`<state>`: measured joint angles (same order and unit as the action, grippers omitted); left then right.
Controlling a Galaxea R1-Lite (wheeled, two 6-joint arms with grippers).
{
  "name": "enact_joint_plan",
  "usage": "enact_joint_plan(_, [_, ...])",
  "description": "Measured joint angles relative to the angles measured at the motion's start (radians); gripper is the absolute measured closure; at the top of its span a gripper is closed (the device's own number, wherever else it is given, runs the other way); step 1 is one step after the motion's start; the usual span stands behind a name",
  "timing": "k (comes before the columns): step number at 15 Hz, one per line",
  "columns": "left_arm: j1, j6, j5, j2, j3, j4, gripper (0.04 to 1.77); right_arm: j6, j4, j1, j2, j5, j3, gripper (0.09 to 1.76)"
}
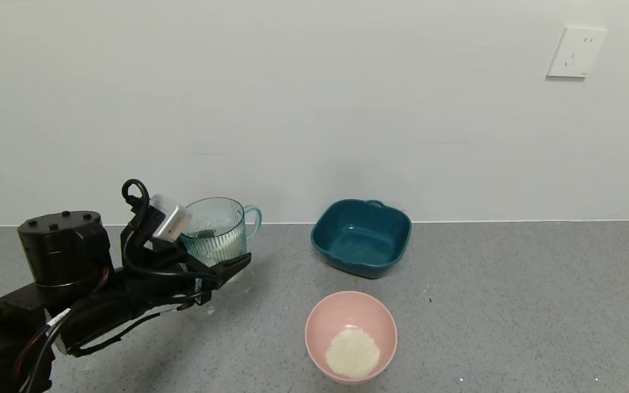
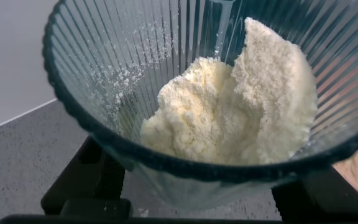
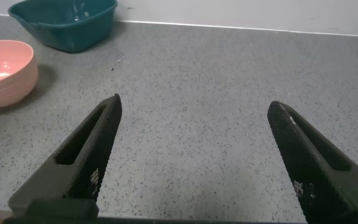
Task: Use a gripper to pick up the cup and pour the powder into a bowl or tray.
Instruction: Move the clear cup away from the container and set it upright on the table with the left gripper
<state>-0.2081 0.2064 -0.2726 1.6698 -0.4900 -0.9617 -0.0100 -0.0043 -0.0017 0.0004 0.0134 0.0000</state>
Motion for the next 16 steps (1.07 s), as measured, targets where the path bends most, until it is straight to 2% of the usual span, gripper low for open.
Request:
enact_joint_plan(2, [0.037,-0.056,-0.007,0.039,-0.009,-0.081,0.51,0.0,0.0,0.0,0.0,0.0,0.0,0.14])
enact_joint_plan(5, [0.082,-0.077,-0.011,0.11,-0.019,-0.164,0.51,0.0,0.0,0.0,0.0,0.0,0.0,0.14])
enact_joint_plan(10, [0.132,-0.134,0.004,0.22,-0.083,-0.158,0.51,0.0,0.0,0.0,0.0,0.0,0.0,0.14])
enact_joint_plan(16, [0.184,-0.139,-0.011,0.312,-0.144,-0.123,0.51,0.0,0.0,0.0,0.0,0.0,0.0,0.14])
